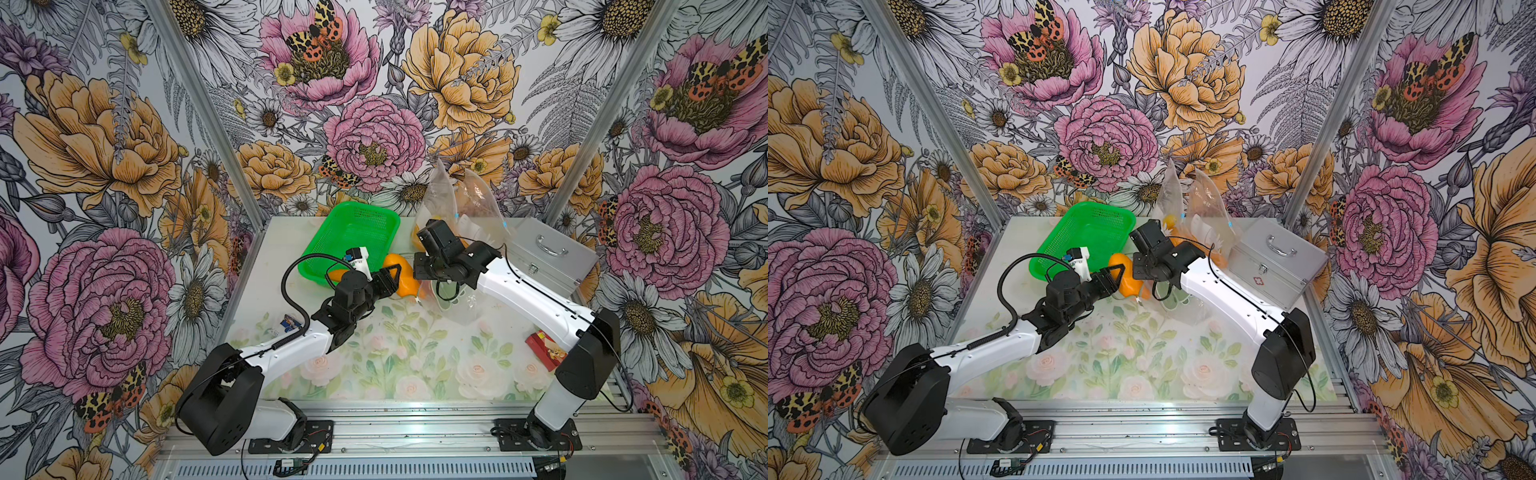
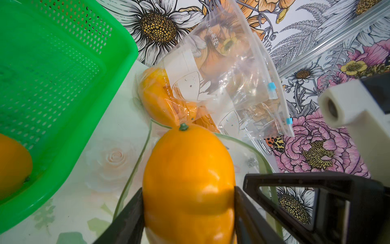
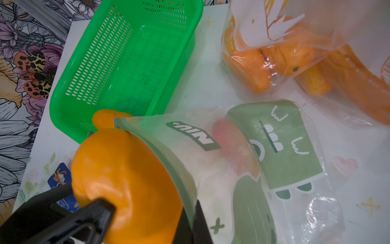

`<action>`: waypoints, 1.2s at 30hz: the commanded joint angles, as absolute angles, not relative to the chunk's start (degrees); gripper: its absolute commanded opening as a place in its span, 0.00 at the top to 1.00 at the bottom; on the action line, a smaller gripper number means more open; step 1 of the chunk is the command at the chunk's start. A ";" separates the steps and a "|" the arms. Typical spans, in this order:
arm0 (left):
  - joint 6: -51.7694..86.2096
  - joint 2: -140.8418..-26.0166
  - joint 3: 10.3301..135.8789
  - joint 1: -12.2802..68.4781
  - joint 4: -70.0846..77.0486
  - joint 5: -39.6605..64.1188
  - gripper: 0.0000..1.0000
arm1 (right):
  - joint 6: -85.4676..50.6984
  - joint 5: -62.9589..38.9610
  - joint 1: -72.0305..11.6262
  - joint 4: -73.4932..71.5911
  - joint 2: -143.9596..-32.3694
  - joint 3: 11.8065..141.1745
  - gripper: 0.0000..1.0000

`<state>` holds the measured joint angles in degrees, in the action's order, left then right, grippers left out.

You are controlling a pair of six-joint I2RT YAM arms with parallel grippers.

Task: Place the mango in a zip-top bag and seal the zipper
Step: Place the mango in the zipper food storage bag.

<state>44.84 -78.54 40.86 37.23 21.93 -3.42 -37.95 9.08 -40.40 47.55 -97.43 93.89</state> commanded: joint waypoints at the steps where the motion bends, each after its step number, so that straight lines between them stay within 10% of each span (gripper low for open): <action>1: 46.70 -80.12 43.01 38.61 22.32 -1.16 0.72 | -39.09 8.69 -39.90 45.14 -95.89 93.61 1.00; 18: 51.78 -80.77 43.08 39.30 20.42 4.69 0.25 | -40.34 8.43 -38.54 42.89 -95.58 91.67 1.00; 36: 21.86 -75.65 58.04 25.72 -16.78 -2.82 0.20 | -40.70 8.44 -38.32 42.54 -93.08 88.98 1.00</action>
